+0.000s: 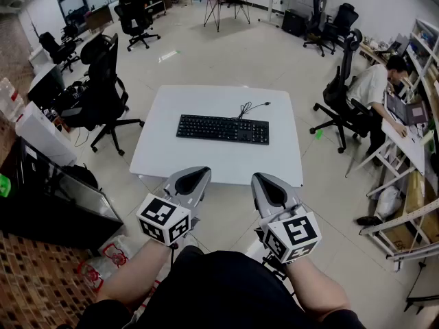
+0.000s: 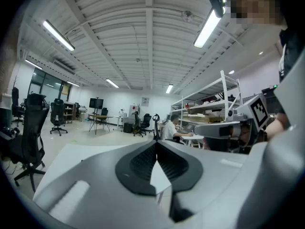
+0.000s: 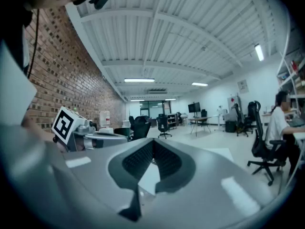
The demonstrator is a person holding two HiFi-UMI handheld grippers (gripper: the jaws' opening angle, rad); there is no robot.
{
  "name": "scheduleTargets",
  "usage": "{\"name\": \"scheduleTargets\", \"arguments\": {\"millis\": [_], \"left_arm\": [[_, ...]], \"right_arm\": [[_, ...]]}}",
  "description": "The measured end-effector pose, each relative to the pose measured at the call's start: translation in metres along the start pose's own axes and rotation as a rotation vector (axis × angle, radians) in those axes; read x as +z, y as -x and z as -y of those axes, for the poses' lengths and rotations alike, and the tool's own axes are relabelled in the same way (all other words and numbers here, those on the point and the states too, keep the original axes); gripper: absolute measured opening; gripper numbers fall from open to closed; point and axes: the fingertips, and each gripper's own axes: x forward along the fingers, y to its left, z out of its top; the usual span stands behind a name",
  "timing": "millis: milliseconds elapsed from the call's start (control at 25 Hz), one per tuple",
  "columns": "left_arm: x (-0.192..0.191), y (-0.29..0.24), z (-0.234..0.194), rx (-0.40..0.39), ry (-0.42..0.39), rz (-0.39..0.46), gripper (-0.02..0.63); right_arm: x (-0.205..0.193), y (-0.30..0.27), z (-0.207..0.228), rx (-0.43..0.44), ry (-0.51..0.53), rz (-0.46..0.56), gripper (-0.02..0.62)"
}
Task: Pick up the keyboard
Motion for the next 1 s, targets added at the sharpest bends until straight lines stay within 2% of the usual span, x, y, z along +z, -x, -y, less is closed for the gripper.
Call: {"name": "scheduleTargets", "arguments": {"millis": [200, 360, 720, 1000], "left_arm": [[-0.01, -0.012, -0.027, 0.022, 0.059, -0.033, 0.009], [-0.019, -0.025, -0.068, 0.072, 0.104, -0.063, 0.046], [-0.067, -0.074, -0.198, 0.184, 0.279, -0.181, 0.15], [-0.122, -0.126, -0.313, 0.242, 0.381, -0.325, 0.163]], "right_arm": [[0.001, -0.004, 0.009, -0.008, 0.0, 0.005, 0.002], [0.0, -0.014, 0.019, -0.022, -0.001, -0.003, 0.002], [-0.005, -0.067, 0.054, -0.071, -0.013, -0.052, 0.002], [-0.009, -0.142, 0.085, -0.112, -0.043, -0.109, 0.002]]}}
